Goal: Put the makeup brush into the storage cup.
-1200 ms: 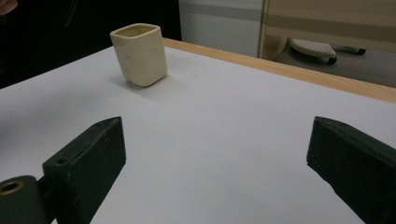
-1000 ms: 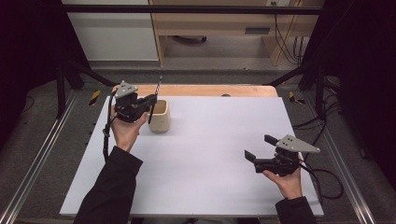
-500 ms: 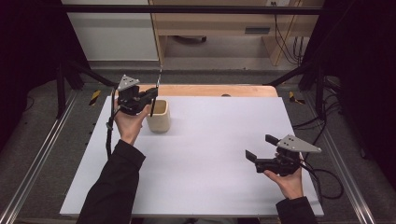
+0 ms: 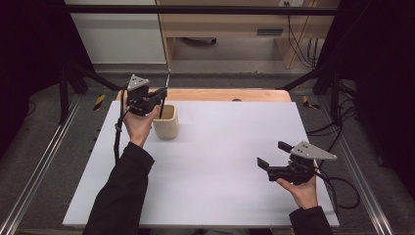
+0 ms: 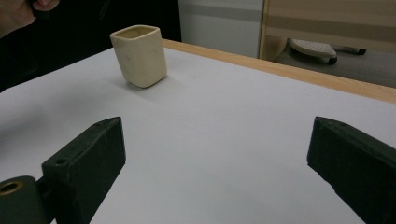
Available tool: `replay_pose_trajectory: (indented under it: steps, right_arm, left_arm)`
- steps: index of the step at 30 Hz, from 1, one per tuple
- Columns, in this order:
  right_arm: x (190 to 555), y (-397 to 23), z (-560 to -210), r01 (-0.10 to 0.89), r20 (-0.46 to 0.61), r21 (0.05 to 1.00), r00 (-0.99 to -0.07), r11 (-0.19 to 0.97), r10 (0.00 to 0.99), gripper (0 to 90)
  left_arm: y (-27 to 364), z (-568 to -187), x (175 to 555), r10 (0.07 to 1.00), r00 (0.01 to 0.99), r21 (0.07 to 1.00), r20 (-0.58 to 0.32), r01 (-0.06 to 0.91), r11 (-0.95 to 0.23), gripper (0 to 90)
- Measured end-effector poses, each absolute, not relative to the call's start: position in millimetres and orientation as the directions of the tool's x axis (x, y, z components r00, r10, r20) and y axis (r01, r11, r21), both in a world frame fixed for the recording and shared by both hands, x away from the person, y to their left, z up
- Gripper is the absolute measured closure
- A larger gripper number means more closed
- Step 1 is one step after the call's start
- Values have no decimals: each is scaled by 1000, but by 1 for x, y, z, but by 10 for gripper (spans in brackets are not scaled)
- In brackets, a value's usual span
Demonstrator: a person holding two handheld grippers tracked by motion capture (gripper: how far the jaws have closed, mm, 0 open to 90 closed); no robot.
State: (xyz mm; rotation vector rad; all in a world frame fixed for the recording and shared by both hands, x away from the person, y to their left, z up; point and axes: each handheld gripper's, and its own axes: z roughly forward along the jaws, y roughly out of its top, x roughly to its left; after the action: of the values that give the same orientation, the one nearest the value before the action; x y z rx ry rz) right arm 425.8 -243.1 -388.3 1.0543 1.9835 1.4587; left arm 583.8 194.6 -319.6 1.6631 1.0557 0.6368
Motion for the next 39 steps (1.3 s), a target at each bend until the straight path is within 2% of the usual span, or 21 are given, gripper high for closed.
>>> replay_pose_trajectory:
  steps: [15,39]
  right_arm:
    - [427,-244,-390,317,86,939,-594,135,799,45]
    - [428,-246,-391,324,91,936,-596,136,798,45]
  left_arm:
    - [190,-320,601,877,471,939,-92,334,-81,839]
    - [197,-346,624,908,408,925,-95,374,-71,839]
